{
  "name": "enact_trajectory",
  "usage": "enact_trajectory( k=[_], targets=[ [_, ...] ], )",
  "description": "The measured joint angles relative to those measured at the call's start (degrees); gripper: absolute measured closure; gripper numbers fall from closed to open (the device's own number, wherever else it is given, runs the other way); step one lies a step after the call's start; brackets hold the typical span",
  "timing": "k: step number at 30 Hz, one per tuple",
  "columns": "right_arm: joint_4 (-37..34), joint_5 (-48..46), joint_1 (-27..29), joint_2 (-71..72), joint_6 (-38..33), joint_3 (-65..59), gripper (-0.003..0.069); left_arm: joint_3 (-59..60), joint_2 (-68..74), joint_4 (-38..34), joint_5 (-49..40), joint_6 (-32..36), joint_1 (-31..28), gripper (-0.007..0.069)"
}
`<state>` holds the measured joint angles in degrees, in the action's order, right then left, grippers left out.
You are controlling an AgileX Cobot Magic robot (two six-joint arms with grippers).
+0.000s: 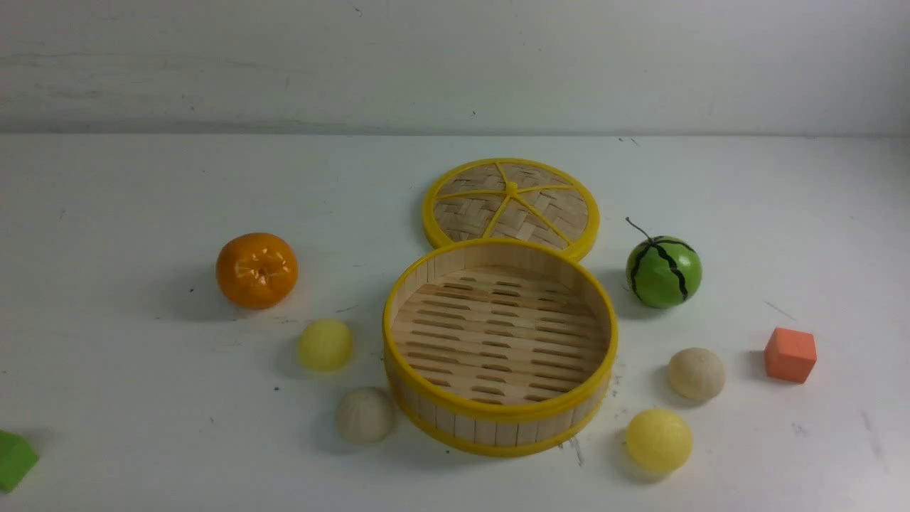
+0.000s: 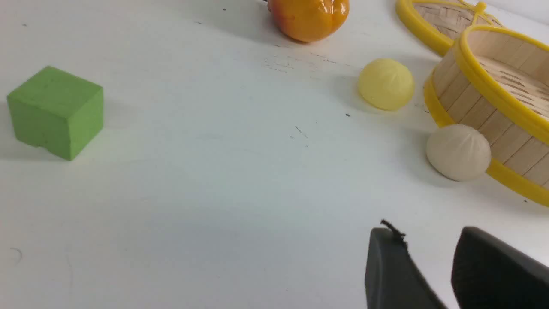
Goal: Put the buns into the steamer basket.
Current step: Use the left arm to grab a steamed stuffed bun
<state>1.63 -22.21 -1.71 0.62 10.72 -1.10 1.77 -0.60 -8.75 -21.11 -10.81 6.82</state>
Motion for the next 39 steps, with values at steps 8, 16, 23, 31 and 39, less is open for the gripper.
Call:
enact_trajectory(
  k=[8, 16, 23, 31, 39],
  targets=[
    [0.0, 0.0, 0.0, 0.0, 0.0, 0.0, 0.0418, 0.0, 0.0, 0.0, 0.0, 0.0, 0.0, 0.0399],
    [0.0, 0.0, 0.0, 0.0, 0.0, 0.0, 0.0418, 0.0, 0.0, 0.0, 0.0, 0.0, 0.0, 0.0389],
    [0.0, 0.0, 0.0, 0.0, 0.0, 0.0, 0.0418, 0.0, 0.0, 0.0, 0.0, 0.0, 0.0, 0.0387],
    [0.0, 0.0, 0.0, 0.0, 0.0, 0.0, 0.0418, 0.0, 0.0, 0.0, 0.0, 0.0, 0.0, 0.0387],
    [0.0, 0.0, 0.0, 0.0, 0.0, 0.0, 0.0418, 0.0, 0.0, -8.2, 5.4, -3.1, 0.0, 0.0387]
  ],
)
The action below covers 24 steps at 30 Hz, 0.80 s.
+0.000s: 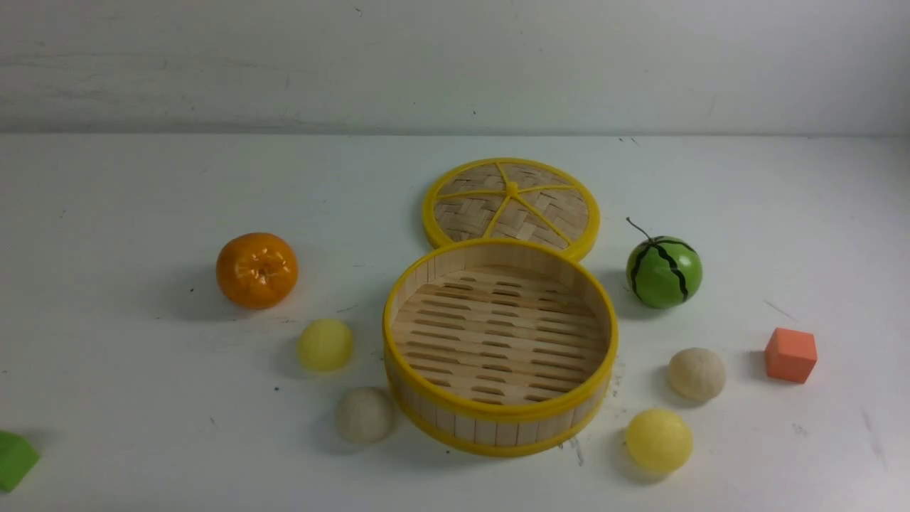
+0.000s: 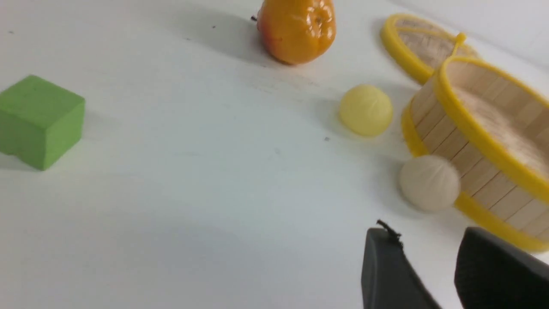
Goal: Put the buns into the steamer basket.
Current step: Use the left arm to grab a steamed stuffed bun
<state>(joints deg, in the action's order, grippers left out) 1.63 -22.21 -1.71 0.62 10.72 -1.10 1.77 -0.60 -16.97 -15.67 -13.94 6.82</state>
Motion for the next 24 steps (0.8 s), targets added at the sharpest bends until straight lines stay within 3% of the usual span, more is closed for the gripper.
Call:
enact_trajectory(
  k=[4, 10, 16, 17, 18, 21, 24],
  targets=[
    [0.0, 0.0, 0.0, 0.0, 0.0, 0.0, 0.0418, 0.0, 0.0, -13.0, 8.1, -3.6, 0.0, 0.0387],
    [0.0, 0.0, 0.0, 0.0, 0.0, 0.0, 0.0418, -0.3, 0.0, -21.0, 14.5, -4.0, 0.0, 0.0408],
    [0.0, 0.0, 0.0, 0.0, 0.0, 0.0, 0.0418, -13.3, 5.2, -22.1, -1.9, -0.6, 0.0, 0.0607],
    [0.0, 0.0, 0.0, 0.0, 0.0, 0.0, 0.0418, -18.5, 10.3, -22.0, -9.1, 2.0, 0.0, 0.0638],
    [0.0, 0.0, 0.0, 0.0, 0.0, 0.0, 0.0418, -19.1, 11.1, -21.9, -10.1, 2.4, 0.0, 0.0638],
    [0.0, 0.0, 0.0, 0.0, -0.1, 0.0, 0.0418, -30.1, 24.7, -20.6, -25.7, 8.9, 0.0, 0.0638],
    [0.0, 0.0, 0.0, 0.0, -0.1, 0.0, 0.0418, -38.3, 39.5, -16.7, -34.9, 15.2, 0.0, 0.0638]
  ],
)
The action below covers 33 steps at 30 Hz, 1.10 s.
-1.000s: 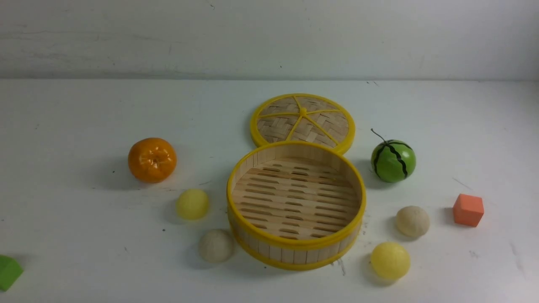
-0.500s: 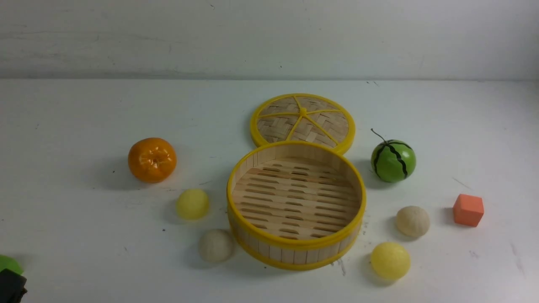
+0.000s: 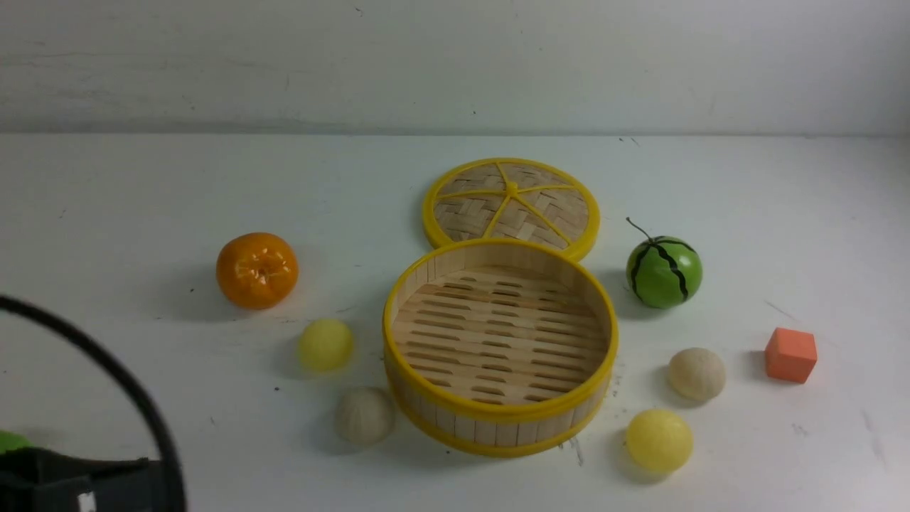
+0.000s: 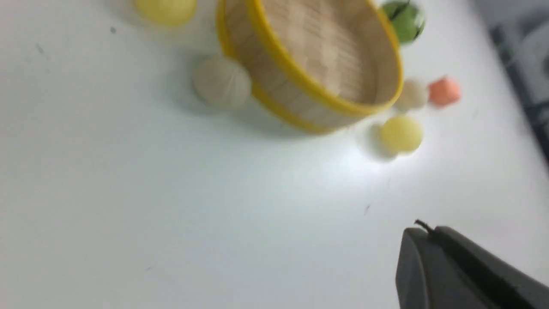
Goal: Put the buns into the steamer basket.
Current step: Use the left arm to grab a steamed stuffed bun
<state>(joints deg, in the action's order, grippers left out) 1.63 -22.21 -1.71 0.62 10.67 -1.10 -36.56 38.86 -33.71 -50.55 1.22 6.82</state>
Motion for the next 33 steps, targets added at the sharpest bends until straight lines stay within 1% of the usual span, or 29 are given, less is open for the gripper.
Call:
enact_trajectory(
  k=[3, 4, 6, 8, 10, 11, 13, 14, 15, 16, 17, 19, 21, 27, 31, 33],
  targets=[
    [0.0, 0.0, 0.0, 0.0, 0.0, 0.0, 0.0418, -5.9, 12.2, 4.6, -1.9, 2.2, 0.0, 0.0638],
    [0.0, 0.0, 0.0, 0.0, 0.0, 0.0, 0.0418, -6.3, 13.8, 5.2, -1.9, 2.2, 0.0, 0.0638],
    [0.0, 0.0, 0.0, 0.0, 0.0, 0.0, 0.0418, -10.9, 22.5, 7.4, -1.9, 3.0, 0.1, 0.0638],
    [0.0, 0.0, 0.0, 0.0, 0.0, 0.0, 0.0418, -14.5, 28.8, 9.4, -1.8, 3.0, 1.9, 0.0638],
    [0.0, 0.0, 0.0, 0.0, 0.0, 0.0, 0.0418, -17.4, 32.2, 11.1, -1.8, 2.5, 4.6, 0.0638],
    [0.0, 0.0, 0.0, 0.0, 0.0, 0.0, 0.0418, -20.3, 35.3, 13.3, -1.9, 1.3, 8.8, 0.0638],
    [0.0, 0.0, 0.0, 0.0, 0.0, 0.0, 0.0418, -24.6, 39.2, 17.2, -2.7, -1.2, 13.6, 0.0638],
    [0.0, 0.0, 0.0, 0.0, 0.0, 0.0, 0.0418, -27.4, 42.5, 20.9, -3.6, -2.9, 16.1, 0.0638],
    [0.0, 0.0, 0.0, 0.0, 0.0, 0.0, 0.0418, -27.9, 42.5, 20.9, -3.7, -3.1, 16.5, 0.0638],
    [0.0, 0.0, 0.0, 0.0, 0.0, 0.0, 0.0418, -31.4, 46.6, 24.2, -5.0, -5.1, 18.1, 0.0638],
    [0.0, 0.0, 0.0, 0.0, 0.0, 0.0, 0.0418, -33.9, 49.1, 26.8, -6.0, -6.2, 18.5, 0.0638],
    [0.0, 0.0, 0.0, 0.0, 0.0, 0.0, 0.0418, -38.6, 54.0, 30.4, -8.0, -7.4, 18.5, 0.0638],
    [0.0, 0.0, 0.0, 0.0, 0.0, 0.0, 0.0418, -42.0, 57.7, 32.0, -9.3, -7.5, 17.7, 0.0638],
    [0.0, 0.0, 0.0, 0.0, 0.0, 0.0, 0.0418, -47.8, 65.0, 32.0, -8.0, -6.4, 13.5, 0.0638],
    [0.0, 0.0, 0.0, 0.0, 0.0, 0.0, 0.0418, -48.3, 67.8, 32.6, -5.3, -5.5, 12.9, 0.0634],
    [0.0, 0.0, 0.0, 0.0, 0.0, 0.0, 0.0418, -48.3, 68.8, 32.5, -4.3, -5.4, 12.9, 0.0610]
  ],
)
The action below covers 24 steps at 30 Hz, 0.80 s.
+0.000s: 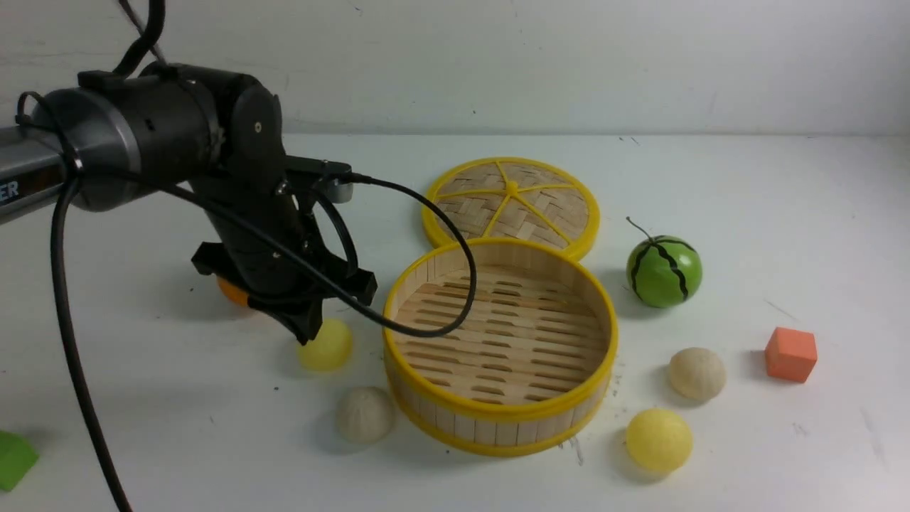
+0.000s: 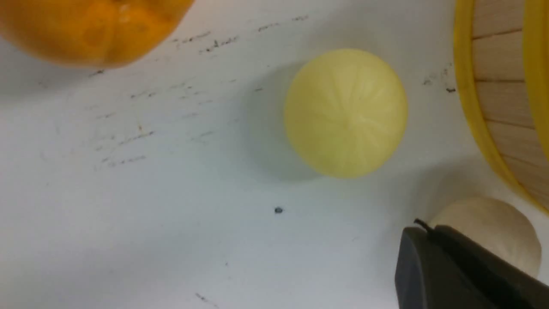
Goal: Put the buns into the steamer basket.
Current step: Use the left arm to grab a steamed stuffed bun
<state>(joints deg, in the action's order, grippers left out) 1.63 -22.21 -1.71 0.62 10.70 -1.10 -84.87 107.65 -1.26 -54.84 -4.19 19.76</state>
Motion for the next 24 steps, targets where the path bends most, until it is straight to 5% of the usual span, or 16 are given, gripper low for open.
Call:
enact_trajectory(
  k=[10, 24],
  targets=[
    [0.0, 0.0, 0.0, 0.0, 0.0, 0.0, 0.0418, -0.2, 4.3, 2.0, 6.5, 0.0, 0.0, 0.0348],
    [0.0, 0.0, 0.0, 0.0, 0.0, 0.0, 0.0418, -0.3, 7.6, 3.8, 10.0, -0.1, 0.0, 0.0386]
  ],
)
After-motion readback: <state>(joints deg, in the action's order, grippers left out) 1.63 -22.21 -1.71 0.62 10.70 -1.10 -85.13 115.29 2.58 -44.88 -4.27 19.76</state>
